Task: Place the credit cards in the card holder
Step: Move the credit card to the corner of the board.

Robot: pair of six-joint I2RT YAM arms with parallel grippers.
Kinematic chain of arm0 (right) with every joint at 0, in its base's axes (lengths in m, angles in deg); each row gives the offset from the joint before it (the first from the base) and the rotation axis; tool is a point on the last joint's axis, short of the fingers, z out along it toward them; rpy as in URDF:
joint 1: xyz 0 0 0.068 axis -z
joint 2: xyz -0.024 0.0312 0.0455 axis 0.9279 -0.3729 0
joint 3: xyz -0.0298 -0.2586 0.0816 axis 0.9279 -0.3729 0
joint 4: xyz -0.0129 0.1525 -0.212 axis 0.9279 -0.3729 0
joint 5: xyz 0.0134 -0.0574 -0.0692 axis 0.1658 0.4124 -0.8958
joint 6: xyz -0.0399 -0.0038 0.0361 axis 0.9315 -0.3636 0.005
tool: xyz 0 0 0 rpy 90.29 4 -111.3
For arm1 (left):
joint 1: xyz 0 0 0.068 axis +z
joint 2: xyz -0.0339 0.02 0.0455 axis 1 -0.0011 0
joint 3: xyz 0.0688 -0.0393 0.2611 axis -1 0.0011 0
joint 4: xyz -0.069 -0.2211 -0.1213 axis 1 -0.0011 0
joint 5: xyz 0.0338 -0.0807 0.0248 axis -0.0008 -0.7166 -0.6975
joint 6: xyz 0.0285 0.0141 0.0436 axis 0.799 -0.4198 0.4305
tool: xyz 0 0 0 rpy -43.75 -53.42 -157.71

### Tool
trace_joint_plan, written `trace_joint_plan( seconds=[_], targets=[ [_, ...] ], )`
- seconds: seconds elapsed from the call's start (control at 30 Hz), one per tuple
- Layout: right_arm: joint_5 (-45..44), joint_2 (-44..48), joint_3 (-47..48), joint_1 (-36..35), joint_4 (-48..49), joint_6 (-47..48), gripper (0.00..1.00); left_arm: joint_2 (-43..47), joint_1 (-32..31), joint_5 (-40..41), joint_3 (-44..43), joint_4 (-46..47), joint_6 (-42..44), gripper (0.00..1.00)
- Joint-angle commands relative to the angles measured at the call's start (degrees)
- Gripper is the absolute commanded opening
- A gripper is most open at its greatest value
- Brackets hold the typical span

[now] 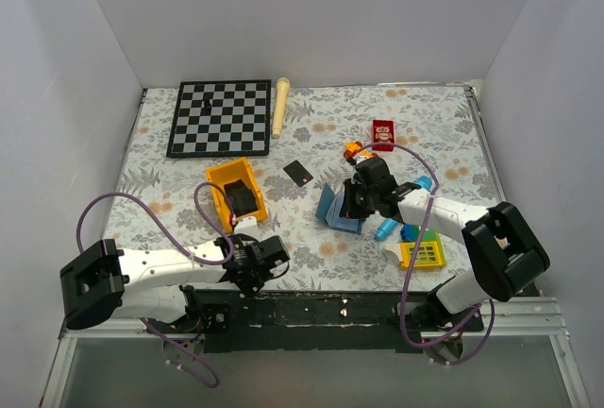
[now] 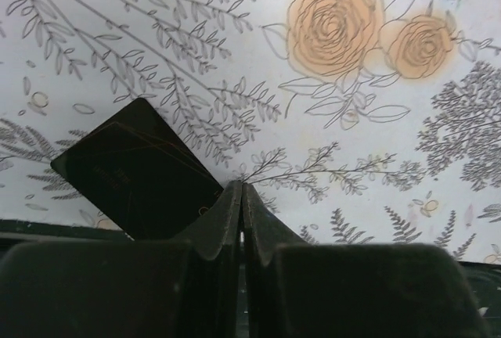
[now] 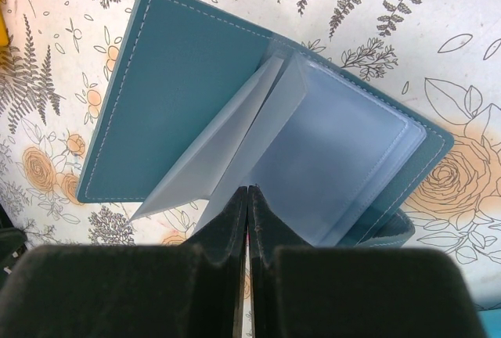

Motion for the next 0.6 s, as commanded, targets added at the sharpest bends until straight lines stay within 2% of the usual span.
trace_joint_plan(
  seconds=[0.0,0.17,0.3,0.57],
  targets=[
    [0.4,-0.4,0.9,-0.1,2.6,-0.2,0.05,1.1,-0.7,1.8,-4.3,-9.6,0.1,0.0],
    [0.6,-1.1,1.3,-0.1,3.0,-0.2,0.05,2.9,-0.6,10.5,-14.6,-15.3,3.6,0.01],
    [1.1,-1.9,2.7,-0.1,3.0,-0.2,0.05,2.5,-0.4,13.6,-19.6,-15.6,6.7,0.02],
    [4.3,-5.0,8.6,-0.2,2.2,-0.3,0.05,3.6,0.6,14.4,-19.3,-13.0,9.6,0.03]
  ],
)
